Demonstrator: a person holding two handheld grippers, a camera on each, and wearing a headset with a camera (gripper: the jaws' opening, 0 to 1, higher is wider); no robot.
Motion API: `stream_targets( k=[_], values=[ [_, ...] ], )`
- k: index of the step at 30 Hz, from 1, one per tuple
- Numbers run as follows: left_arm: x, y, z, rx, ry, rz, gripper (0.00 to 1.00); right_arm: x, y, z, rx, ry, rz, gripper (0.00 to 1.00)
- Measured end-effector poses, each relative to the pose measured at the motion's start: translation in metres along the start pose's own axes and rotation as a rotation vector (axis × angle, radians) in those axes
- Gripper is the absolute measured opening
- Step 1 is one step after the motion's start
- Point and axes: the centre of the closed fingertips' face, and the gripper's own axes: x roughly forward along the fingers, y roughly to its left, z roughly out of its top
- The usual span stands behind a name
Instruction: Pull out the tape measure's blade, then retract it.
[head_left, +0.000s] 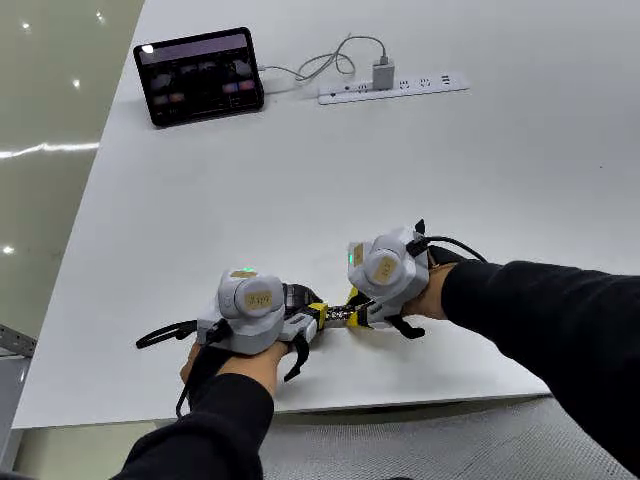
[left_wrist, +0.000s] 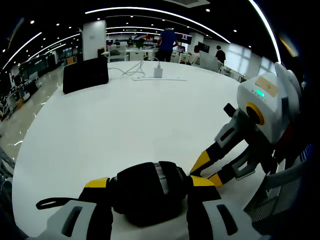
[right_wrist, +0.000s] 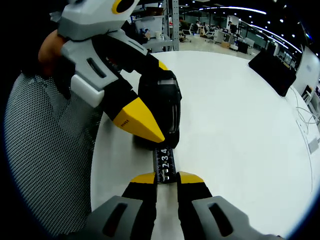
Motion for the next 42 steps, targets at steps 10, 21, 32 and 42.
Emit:
stream_targets(
  k=[10,21,32,42],
  values=[
    [0.0,0.0,0.0,-0.012,-0.001,-0.005,0.55,0.002,0.0,0.003,-0.011,-0.011,0.003,0.1],
    [0.0,0.0,0.001,-0.01,-0.005,-0.003,0.55,0.005,-0.001,0.006,0.011,-0.02,0.001,0.11],
    [0.0,0.0,0.001,-0.013,-0.006,-0.005,0.55,0.008,-0.001,0.012,0.002,-0.059,0.008,0.11],
    [0.001,0.001,0.001,-0.021,-0.01,-0.006,0.55,0.011,-0.002,0.017,0.022,-0.076,0.008,0.11]
  ],
)
